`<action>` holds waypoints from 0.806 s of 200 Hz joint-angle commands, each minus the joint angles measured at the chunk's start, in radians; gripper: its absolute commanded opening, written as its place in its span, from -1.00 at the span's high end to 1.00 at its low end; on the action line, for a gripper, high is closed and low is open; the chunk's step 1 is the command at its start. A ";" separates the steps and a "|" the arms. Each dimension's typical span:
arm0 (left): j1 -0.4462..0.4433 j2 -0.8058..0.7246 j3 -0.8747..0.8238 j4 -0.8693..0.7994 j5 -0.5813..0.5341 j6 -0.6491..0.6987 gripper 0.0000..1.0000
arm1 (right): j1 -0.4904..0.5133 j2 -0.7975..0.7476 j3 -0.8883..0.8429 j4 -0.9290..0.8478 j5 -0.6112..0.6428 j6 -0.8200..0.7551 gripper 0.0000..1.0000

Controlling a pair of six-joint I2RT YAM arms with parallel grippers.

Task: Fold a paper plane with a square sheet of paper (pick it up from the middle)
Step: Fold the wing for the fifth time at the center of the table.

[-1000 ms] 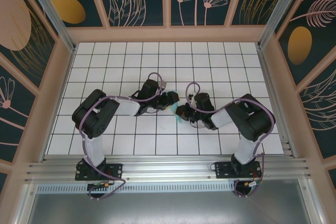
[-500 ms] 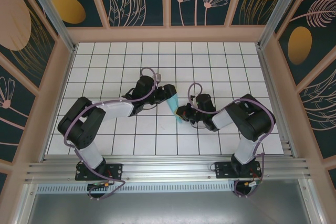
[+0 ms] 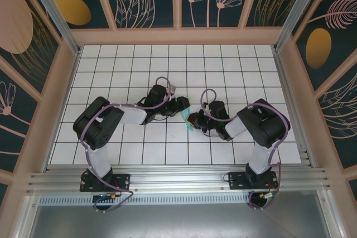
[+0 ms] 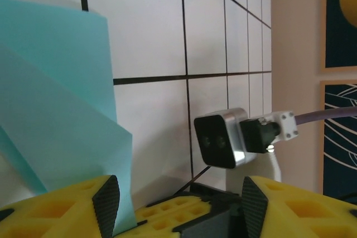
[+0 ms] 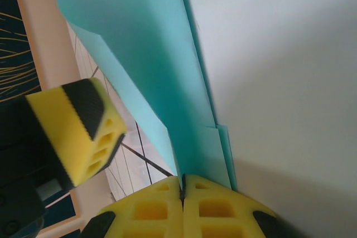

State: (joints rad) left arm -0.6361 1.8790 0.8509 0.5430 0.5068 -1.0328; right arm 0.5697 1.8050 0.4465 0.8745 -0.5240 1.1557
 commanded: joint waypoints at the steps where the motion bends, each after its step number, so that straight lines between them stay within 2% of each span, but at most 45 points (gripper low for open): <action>1: -0.002 0.026 0.036 0.058 0.041 -0.004 -0.26 | -0.007 0.028 -0.024 0.008 0.008 0.021 0.96; 71: -0.002 0.106 0.060 0.038 0.037 0.002 -0.25 | -0.007 0.024 -0.016 -0.003 -0.004 0.017 0.90; 161: -0.002 0.131 0.098 -0.119 -0.002 0.079 -0.24 | 0.001 -0.109 0.018 -0.205 -0.018 -0.083 0.62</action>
State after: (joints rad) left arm -0.6361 1.9759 0.9344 0.4984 0.5400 -1.0016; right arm 0.5690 1.7531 0.4469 0.7929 -0.5255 1.1255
